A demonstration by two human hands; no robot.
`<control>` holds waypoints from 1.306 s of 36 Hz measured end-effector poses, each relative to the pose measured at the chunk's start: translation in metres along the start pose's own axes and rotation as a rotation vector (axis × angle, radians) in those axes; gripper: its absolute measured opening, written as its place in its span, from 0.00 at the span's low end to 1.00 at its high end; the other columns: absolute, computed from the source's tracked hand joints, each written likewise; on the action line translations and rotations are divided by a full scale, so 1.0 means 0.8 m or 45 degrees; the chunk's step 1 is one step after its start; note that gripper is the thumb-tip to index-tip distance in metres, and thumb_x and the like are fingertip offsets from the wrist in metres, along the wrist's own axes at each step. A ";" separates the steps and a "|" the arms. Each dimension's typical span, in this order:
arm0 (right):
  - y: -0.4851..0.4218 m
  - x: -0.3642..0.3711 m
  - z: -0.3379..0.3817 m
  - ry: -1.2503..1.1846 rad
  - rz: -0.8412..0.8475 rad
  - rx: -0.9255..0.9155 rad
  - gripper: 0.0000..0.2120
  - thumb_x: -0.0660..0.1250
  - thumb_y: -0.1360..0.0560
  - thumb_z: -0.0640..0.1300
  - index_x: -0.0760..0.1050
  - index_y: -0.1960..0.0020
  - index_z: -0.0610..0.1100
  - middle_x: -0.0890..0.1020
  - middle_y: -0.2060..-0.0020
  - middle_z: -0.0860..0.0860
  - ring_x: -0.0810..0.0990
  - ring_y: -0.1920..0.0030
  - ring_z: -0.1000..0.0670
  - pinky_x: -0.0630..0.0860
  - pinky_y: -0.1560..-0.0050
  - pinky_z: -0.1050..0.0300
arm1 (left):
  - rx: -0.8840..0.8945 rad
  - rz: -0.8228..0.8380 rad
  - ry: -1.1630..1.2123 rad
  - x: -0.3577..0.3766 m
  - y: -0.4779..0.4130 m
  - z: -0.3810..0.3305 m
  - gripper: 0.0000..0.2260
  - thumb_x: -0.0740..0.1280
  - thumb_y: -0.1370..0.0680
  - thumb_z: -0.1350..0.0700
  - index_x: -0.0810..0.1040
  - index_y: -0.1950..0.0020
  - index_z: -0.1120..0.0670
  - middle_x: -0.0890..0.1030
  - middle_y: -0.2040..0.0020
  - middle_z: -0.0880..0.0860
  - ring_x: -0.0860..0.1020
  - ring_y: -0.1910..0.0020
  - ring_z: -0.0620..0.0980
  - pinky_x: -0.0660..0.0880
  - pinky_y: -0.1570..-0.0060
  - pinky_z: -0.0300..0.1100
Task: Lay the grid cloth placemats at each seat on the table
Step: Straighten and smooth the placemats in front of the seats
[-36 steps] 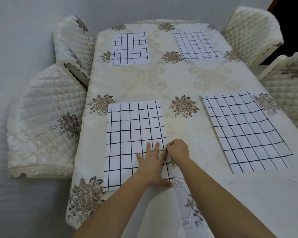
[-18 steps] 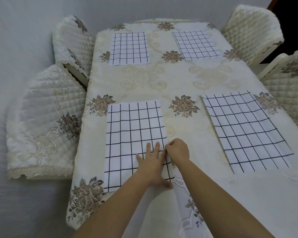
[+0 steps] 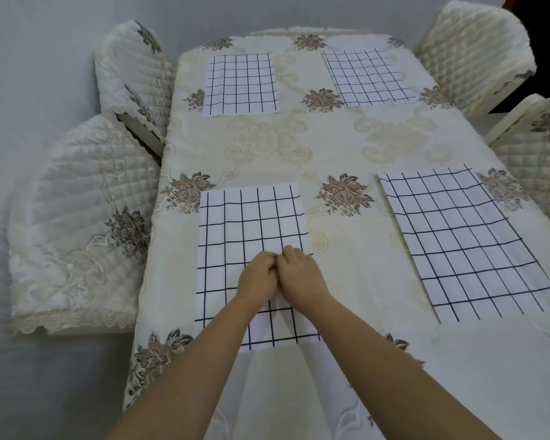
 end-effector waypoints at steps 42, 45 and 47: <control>-0.020 0.052 -0.076 -0.146 0.157 0.313 0.32 0.43 0.24 0.55 0.56 0.26 0.39 0.56 0.25 0.45 0.52 0.26 0.45 0.55 0.29 0.42 | -0.072 -0.243 -0.763 -0.087 -0.042 0.112 0.36 0.36 0.28 0.40 0.53 0.24 0.55 0.51 0.22 0.52 0.49 0.23 0.51 0.51 0.30 0.61; -0.020 0.051 -0.075 -0.189 0.179 0.327 0.33 0.41 0.24 0.56 0.55 0.25 0.39 0.55 0.25 0.45 0.49 0.25 0.46 0.52 0.28 0.42 | -0.066 -0.247 -0.765 -0.093 -0.046 0.111 0.34 0.41 0.26 0.42 0.61 0.26 0.58 0.59 0.24 0.56 0.58 0.25 0.55 0.57 0.33 0.64; -0.024 0.049 -0.073 -0.249 0.210 0.347 0.36 0.38 0.26 0.58 0.54 0.25 0.39 0.53 0.24 0.45 0.49 0.24 0.45 0.49 0.27 0.42 | -0.015 -0.287 -0.783 -0.095 -0.049 0.104 0.29 0.48 0.25 0.47 0.71 0.33 0.62 0.70 0.30 0.61 0.68 0.31 0.60 0.65 0.39 0.66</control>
Point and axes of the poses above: each hand's wrist, its own y-axis away from the middle knuckle, its own x-axis out of the palm, z = x × y, the point moved 6 cm from there along -y, towards the middle knuckle
